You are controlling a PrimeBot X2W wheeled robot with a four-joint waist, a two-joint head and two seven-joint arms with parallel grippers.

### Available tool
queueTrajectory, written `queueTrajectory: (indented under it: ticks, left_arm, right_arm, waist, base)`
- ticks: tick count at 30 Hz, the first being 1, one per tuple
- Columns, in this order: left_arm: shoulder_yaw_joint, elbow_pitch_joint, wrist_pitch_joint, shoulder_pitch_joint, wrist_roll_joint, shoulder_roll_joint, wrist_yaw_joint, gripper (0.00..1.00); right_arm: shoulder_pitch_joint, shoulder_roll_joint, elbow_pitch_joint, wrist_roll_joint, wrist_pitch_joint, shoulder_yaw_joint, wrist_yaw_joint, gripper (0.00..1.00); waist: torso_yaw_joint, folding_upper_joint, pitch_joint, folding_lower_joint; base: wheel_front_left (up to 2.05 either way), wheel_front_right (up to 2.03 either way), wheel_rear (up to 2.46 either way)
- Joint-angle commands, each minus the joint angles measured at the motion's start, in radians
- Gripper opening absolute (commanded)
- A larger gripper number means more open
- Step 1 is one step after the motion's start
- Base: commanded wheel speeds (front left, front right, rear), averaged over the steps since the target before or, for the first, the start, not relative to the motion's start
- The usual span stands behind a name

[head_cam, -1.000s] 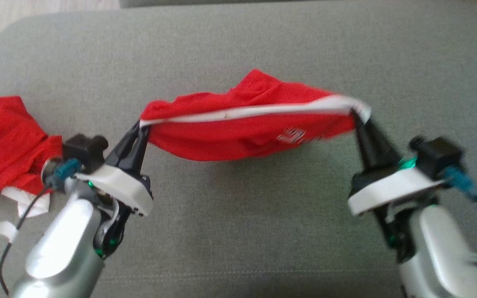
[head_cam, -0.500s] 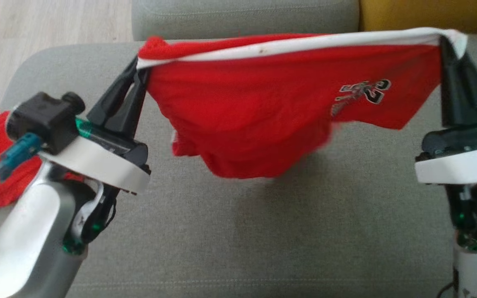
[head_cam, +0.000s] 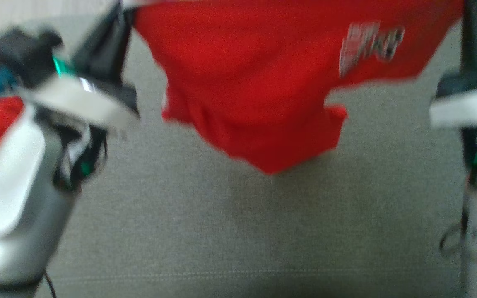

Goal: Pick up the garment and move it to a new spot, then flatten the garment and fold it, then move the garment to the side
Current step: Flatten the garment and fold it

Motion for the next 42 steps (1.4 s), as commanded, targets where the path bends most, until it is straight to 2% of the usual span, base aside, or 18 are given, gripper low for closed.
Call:
queueTrajectory:
  ticks: [1, 3, 6, 12, 13, 14, 21, 24, 27, 32, 38, 42]
  left_arm:
    - [0.064, 0.033, -0.028, -0.148, 0.015, 0.021, -0.016, 0.0]
    - [0.062, 0.159, -0.071, -0.288, 0.03, -0.008, -0.048, 0.0]
    - [0.064, 0.308, -0.13, -0.434, 0.045, -0.039, -0.079, 0.0]
    - [0.067, 0.616, -0.243, -0.651, 0.057, -0.11, -0.124, 0.0]
    - [0.067, 0.668, -0.253, -0.672, 0.058, -0.122, -0.129, 0.0]
    - [0.067, 0.668, -0.253, -0.672, 0.058, -0.122, -0.129, 0.0]
    - [0.06, 0.999, -0.276, -0.682, 0.048, -0.205, -0.159, 0.0]
    - [0.06, 1.104, -0.276, -0.654, 0.03, -0.242, -0.17, 0.0]
    - [0.072, 1.16, -0.277, -0.613, 0.011, -0.268, -0.176, 0.0]
    - [0.081, 1.162, -0.277, -0.495, 0.016, -0.283, -0.182, 0.0]
    - [0.109, 1.059, -0.277, -0.288, 0.036, -0.298, -0.184, 0.0]
    - [0.124, 0.957, -0.277, -0.124, 0.067, -0.292, -0.184, 0.0]
  right_arm:
    - [-0.133, -0.022, 0.019, 0.015, -0.017, 0.013, -0.001, 0.0]
    - [-0.302, -0.028, 0.134, 0.033, -0.05, 0.027, -0.001, 0.0]
    - [-0.476, -0.021, 0.277, 0.046, -0.098, 0.042, -0.001, 0.0]
    - [-0.74, 0.013, 0.617, 0.08, -0.233, 0.073, -0.001, 0.0]
    - [-0.768, 0.017, 0.679, 0.083, -0.255, 0.081, -0.001, 0.0]
    - [-0.768, 0.017, 0.679, 0.083, -0.255, 0.081, -0.001, 0.0]
    - [-0.851, 0.038, 1.093, 0.124, -0.324, 0.181, -0.001, 0.0]
    - [-0.836, 0.039, 1.204, 0.208, -0.338, 0.257, -0.001, 0.0]
    - [-0.801, 0.039, 1.265, 0.294, -0.376, 0.324, -0.001, 0.0]
    - [-0.715, 0.039, 1.315, 0.381, -0.436, 0.39, -0.001, 0.0]
    - [-0.512, 0.039, 1.277, 0.417, -0.476, 0.386, -0.001, 0.0]
    - [-0.327, 0.037, 1.188, 0.405, -0.479, 0.356, -0.001, 0.0]
  waist:
    - [-0.009, 0.0, 0.055, 0.0]
    - [-0.017, 0.0, 0.108, 0.0]
    - [-0.024, 0.0, 0.157, 0.0]
    - [-0.036, 0.0, 0.202, 0.0]
    - [-0.038, 0.0, 0.205, 0.0]
    - [-0.038, 0.0, 0.205, 0.0]
    - [-0.049, 0.0, 0.238, 0.0]
    - [-0.043, 0.0, 0.255, 0.0]
    - [-0.041, 0.0, 0.269, 0.0]
    - [-0.038, 0.0, 0.268, 0.0]
    - [-0.036, 0.0, 0.216, 0.0]
    - [-0.047, 0.0, 0.161, 0.0]
  base:
    - [0.0, 0.0, 0.0]
    - [0.0, 0.0, 0.0]
    - [0.0, 0.0, 0.0]
    - [0.0, 0.0, 0.0]
    - [0.0, 0.0, 0.0]
    - [0.0, 0.0, 0.0]
    - [0.0, 0.0, 0.0]
    - [0.0, 0.0, 0.0]
    - [0.0, 0.0, 0.0]
    - [0.0, 0.0, 0.0]
    - [0.0, 0.0, 0.0]
    - [0.0, 0.0, 0.0]
